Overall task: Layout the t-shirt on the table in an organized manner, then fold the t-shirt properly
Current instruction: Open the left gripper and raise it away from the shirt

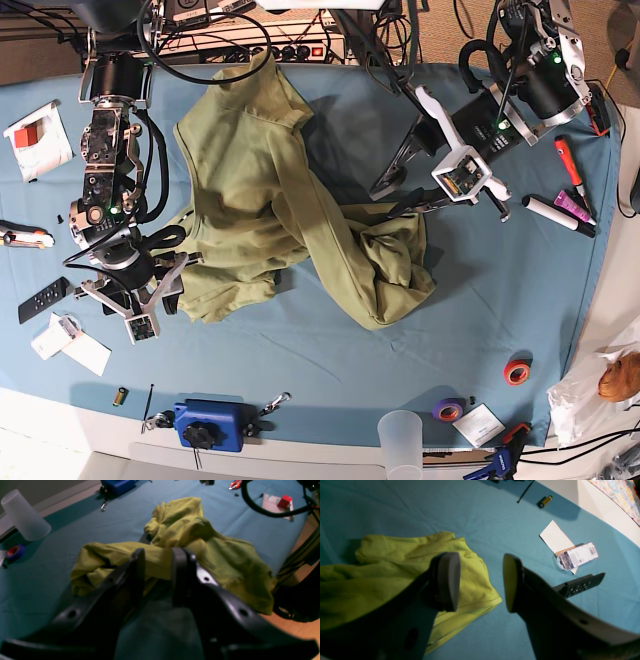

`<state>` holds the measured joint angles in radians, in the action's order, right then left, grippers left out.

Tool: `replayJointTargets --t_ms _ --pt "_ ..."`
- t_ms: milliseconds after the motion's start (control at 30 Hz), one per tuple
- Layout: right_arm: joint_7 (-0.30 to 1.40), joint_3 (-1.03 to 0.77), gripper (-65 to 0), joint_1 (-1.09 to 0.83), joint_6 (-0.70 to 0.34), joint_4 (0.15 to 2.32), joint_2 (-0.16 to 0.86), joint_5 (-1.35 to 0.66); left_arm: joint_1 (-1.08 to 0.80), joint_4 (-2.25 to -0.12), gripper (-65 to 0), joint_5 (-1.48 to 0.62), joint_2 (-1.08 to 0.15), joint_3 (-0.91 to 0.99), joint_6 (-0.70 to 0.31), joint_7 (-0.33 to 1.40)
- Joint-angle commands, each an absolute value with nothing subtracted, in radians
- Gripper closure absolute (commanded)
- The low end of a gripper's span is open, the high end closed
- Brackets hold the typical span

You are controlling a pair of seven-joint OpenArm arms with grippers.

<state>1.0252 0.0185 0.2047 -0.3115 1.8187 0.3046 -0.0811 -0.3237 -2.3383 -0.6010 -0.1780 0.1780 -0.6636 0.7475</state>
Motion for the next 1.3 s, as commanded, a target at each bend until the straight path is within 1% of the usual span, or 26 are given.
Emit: replayJointTargets --t_ms 0,67,100,300,367,433,467,800,933,1100,1267 --pt "1.007 0.013 -27.9 0.226 -0.307 1.837 0.316 -0.086 -0.321 -2.356 -15.8 -0.639 -0.179 0.180 -0.634 0.717" --pt "1.007 0.013 -27.9 0.227 -0.307 1.837 0.315 -0.086 -0.320 -2.356 -12.9 -0.660 -0.174 0.179 -0.595 0.717" --pt "1.007 0.013 -27.9 0.227 -0.306 1.837 0.315 -0.086 -0.321 -2.356 -12.0 -0.661 -0.168 0.179 -0.591 0.717" --pt "1.006 0.013 -27.9 0.227 -0.306 1.837 0.308 -0.086 -0.313 -2.356 -10.8 -0.674 -0.141 0.179 -0.583 0.707" --pt "1.006 0.013 -27.9 0.227 -0.306 1.837 0.308 -0.086 -0.313 -2.356 -6.8 -0.682 -0.141 0.179 -0.564 0.715" --pt "1.006 0.013 -27.9 0.227 -0.306 1.837 0.308 -0.086 -0.313 -2.356 -1.2 -0.691 -0.141 0.179 -0.557 0.734" --pt "1.006 0.013 -27.9 0.227 -0.306 1.837 0.308 -0.086 -0.313 -2.356 0.0 -0.693 -0.141 0.179 -0.557 0.738" --pt "1.006 0.013 -27.9 0.227 -0.306 1.837 0.308 -0.086 -0.295 -2.356 0.0 -0.677 -0.131 0.180 -0.562 0.739" --pt "1.006 0.013 -27.9 0.227 -0.306 1.837 0.308 -0.086 -0.280 -2.356 0.0 -0.651 -0.137 0.180 -0.657 0.747" --pt "1.003 0.013 -27.9 0.227 -0.307 1.837 0.308 -0.086 -0.292 -2.356 0.0 -0.749 -0.148 0.180 -0.656 0.857" --pt "1.002 0.013 -27.9 0.227 -0.306 1.837 0.308 -0.086 -0.294 -2.356 0.0 -0.732 -0.151 0.203 -0.656 0.875"
